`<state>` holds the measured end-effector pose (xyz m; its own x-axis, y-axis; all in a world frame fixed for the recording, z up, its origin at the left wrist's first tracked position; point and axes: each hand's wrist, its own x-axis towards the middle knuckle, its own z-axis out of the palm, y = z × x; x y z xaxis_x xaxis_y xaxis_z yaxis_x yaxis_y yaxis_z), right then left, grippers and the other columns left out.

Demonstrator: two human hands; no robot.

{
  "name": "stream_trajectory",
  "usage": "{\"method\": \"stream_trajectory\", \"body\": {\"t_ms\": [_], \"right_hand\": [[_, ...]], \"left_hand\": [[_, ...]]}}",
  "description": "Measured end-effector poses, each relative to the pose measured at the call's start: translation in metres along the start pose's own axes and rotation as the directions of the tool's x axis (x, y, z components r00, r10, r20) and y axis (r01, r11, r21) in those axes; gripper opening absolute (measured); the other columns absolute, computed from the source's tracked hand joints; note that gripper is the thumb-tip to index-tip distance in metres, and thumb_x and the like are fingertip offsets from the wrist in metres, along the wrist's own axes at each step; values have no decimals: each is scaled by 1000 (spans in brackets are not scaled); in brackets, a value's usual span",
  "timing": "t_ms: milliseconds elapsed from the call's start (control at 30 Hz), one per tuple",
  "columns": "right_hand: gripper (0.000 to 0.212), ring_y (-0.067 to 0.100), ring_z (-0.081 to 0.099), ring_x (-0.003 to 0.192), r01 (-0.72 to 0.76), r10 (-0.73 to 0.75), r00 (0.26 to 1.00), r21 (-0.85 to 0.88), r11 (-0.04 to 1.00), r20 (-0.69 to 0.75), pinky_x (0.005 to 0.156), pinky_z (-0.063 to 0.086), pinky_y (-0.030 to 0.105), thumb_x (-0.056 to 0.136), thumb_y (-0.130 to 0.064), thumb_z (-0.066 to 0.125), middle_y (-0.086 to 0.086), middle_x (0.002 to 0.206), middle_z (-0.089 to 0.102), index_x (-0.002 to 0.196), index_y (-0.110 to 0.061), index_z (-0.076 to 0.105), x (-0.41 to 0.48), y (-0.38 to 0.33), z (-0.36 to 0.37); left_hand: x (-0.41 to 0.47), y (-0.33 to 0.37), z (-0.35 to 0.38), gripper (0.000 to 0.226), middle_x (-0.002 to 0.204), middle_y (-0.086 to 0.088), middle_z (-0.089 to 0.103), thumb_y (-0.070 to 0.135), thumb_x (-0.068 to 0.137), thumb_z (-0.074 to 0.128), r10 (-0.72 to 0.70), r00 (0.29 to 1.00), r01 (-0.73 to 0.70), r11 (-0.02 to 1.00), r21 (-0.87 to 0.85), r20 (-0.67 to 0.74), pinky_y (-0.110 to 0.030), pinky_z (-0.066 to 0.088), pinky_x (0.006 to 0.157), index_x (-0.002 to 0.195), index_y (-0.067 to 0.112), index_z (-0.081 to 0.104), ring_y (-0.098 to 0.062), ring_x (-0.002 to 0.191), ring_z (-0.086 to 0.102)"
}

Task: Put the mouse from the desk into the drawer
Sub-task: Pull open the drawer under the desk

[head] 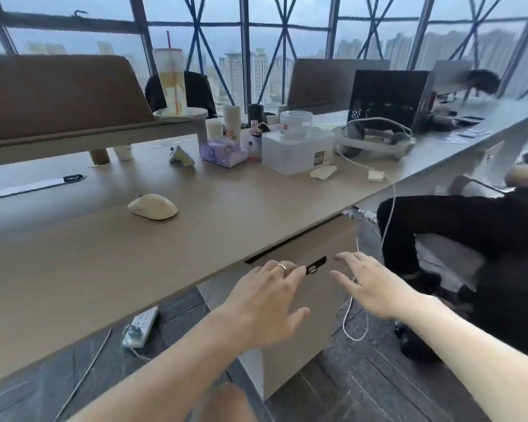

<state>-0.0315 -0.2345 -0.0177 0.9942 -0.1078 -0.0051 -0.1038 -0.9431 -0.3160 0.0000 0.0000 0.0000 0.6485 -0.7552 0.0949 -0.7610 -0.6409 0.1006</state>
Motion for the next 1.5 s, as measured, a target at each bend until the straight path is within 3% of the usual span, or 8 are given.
{"method": "stream_trajectory", "body": {"t_ms": [167, 300, 433, 533, 633, 867, 1200, 1500], "right_hand": [[32, 24, 65, 100, -161, 156, 987, 236, 958, 40, 86, 51, 40, 95, -47, 45, 2, 105, 67, 110, -22, 59, 22, 8, 53], [26, 29, 67, 97, -323, 322, 942, 485, 812, 88, 78, 51, 34, 94, -43, 55, 8, 104, 70, 104, -19, 59, 57, 7, 79], [27, 37, 71, 91, -449, 430, 876, 702, 554, 221, 82, 58, 51, 81, -49, 59, 18, 103, 73, 85, -23, 56, 109, 26, 126], [19, 27, 56, 62, -492, 499, 797, 844, 212, 340, 58, 46, 32, 100, -21, 50, 21, 81, 60, 87, -9, 47, 125, 9, 124], [16, 22, 47, 54, -502, 498, 772, 859, 99, 394, 47, 44, 27, 104, -13, 39, 15, 71, 52, 90, -8, 44, 131, 5, 127], [11, 22, 45, 53, -396, 490, 811, 917, 57, 320, 36, 46, 19, 102, -8, 41, 11, 68, 50, 95, -7, 48, 114, -2, 119], [22, 23, 51, 59, -309, 551, 789, 951, -24, 271, 96, 50, 62, 102, -7, 38, 12, 71, 54, 88, -7, 55, 36, 20, 113], [21, 25, 56, 62, -292, 579, 774, 956, -35, 257, 78, 59, 52, 102, -9, 39, 12, 72, 55, 93, -4, 57, -41, 54, 103]], "left_hand": [[19, -14, 41, 80, 163, -8, 24, 51, 97, 49, -225, 974, 225, 974, -12, 36, -40, 27, 119, 158, 10, 16, -25, 149, 20], [24, -18, 68, 80, 167, -6, 12, 47, 100, 45, -311, 950, 311, 949, -43, 11, -39, 21, 123, 159, 9, 7, -23, 152, 8], [25, -18, 82, 79, 168, -1, 12, 45, 99, 47, -343, 938, 340, 938, -67, -40, -37, 26, 120, 159, 12, 7, -19, 152, 7], [26, -23, 85, 77, 168, 0, 11, 41, 100, 44, -339, 939, 337, 940, -48, -53, -37, 27, 119, 160, 14, 6, -19, 152, 9], [28, -24, 85, 72, 168, -4, 13, 33, 101, 41, -317, 947, 318, 948, 13, -49, -38, 26, 120, 160, 11, 5, -21, 151, 11], [28, -26, 76, 62, 165, -1, 23, 35, 105, 34, -294, 952, 298, 954, 38, -87, -36, 32, 115, 159, 13, 15, -21, 147, 21], [34, -24, 66, 70, 156, -2, 40, 55, 98, 43, -321, 943, 319, 947, -35, -88, -38, 36, 112, 153, 14, 34, -20, 143, 29], [32, -8, 59, 110, 164, -4, 28, 80, 78, 53, -377, 926, 376, 926, 40, 28, -46, 31, 114, 158, 12, 20, -23, 148, 23]]}}
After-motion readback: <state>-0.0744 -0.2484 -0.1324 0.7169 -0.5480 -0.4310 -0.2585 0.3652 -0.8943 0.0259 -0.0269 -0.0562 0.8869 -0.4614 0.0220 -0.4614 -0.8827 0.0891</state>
